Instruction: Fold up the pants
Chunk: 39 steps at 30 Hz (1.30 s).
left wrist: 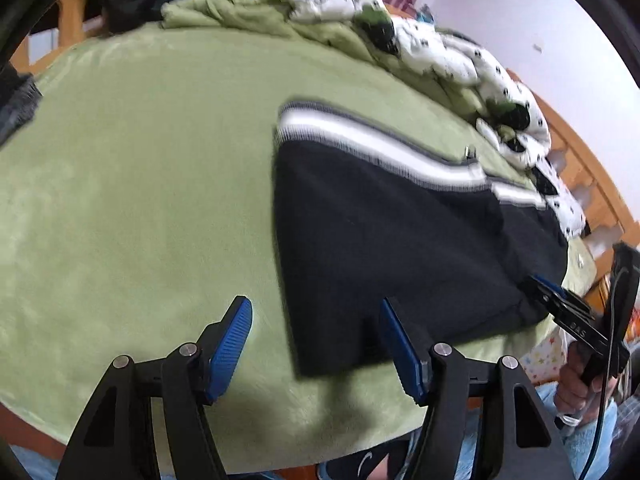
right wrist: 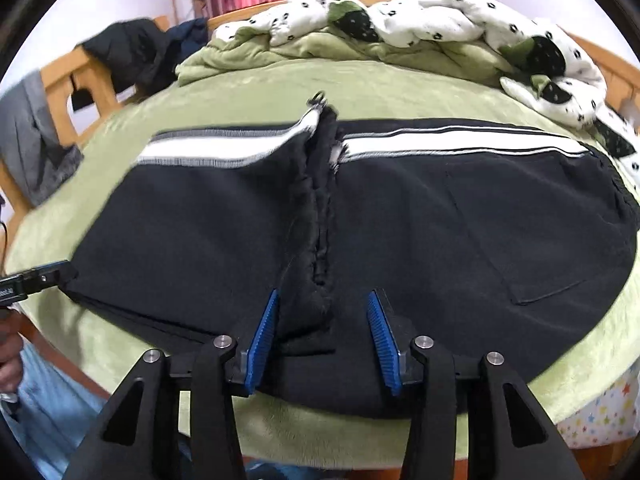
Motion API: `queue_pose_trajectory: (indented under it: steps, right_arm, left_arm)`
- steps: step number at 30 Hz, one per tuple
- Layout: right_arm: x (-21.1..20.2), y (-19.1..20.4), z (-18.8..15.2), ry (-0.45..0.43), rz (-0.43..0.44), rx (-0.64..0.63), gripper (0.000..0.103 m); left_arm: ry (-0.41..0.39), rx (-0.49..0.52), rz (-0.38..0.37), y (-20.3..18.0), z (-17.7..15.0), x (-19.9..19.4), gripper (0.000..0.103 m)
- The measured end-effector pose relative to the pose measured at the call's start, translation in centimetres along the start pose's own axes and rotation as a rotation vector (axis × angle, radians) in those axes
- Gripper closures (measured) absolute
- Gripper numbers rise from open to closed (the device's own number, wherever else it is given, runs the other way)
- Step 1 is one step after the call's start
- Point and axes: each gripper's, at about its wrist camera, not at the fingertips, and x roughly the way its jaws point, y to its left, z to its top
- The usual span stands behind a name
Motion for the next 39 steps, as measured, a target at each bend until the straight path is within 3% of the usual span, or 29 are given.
queue_pose_trajectory:
  steps: [3, 5, 7, 11, 12, 14, 17, 21, 26, 30, 34, 39]
  right_arm:
    - [-3.0, -0.6, 2.3, -0.042, -0.092, -0.01, 0.056]
    - [-5.6, -1.7, 3.8, -0.084, -0.106, -0.002, 0.052]
    - [-7.7, -3.2, 4.7, -0.119, -0.123, 0.024, 0.04]
    - [-10.3, -6.6, 5.4, -0.136, -0.14, 0.106, 0.037]
    - [-10.7, -7.6, 5.3, -0.137, -0.135, 0.134, 0.032]
    - [-10.6, -9.4, 4.8, -0.128, -0.132, 0.178, 0.029]
    - [-9.1, -11.6, 3.6, -0.089, -0.192, 0.195, 0.029]
    - [-6.3, -14.5, 1.0, -0.046, -0.195, 0.241, 0.029]
    - [-3.1, -19.8, -1.4, -0.069, -0.208, 0.434, 0.029]
    - [-0.7, -23.3, -1.6, -0.08, -0.153, 0.557, 0.029]
    - [2.3, -25.5, -1.2, -0.079, -0.057, 0.656, 0.029]
    - [3.9, -26.3, 0.3, -0.145, -0.066, 0.681, 0.029]
  left_arm:
    - [-0.096, 0.005, 0.073, -0.1, 2.4, -3.6, 0.04]
    - [-0.132, 0.017, 0.072, -0.2, 4.2, -6.0, 0.04]
    - [-0.164, 0.019, 0.083, -0.1, 6.0, -8.3, 0.04]
    - [-0.258, -0.047, 0.099, 0.9, 8.7, -12.7, 0.04]
    - [-0.274, -0.061, 0.104, 1.3, 9.0, -13.4, 0.039]
    - [-0.265, -0.073, 0.1, 1.7, 9.3, -13.8, 0.039]
    - [-0.211, -0.055, 0.098, 1.8, 9.0, -12.3, 0.039]
    - [-0.136, -0.028, 0.047, 1.5, 8.2, -8.0, 0.039]
    - [-0.064, -0.064, 0.006, 2.3, 7.1, -2.4, 0.039]
    - [0.03, -0.133, -0.114, 3.4, 6.8, 2.2, 0.039]
    - [0.085, -0.14, -0.116, 3.4, 6.7, 6.4, 0.039]
    - [0.159, -0.164, -0.234, 3.6, 6.7, 11.2, 0.039]
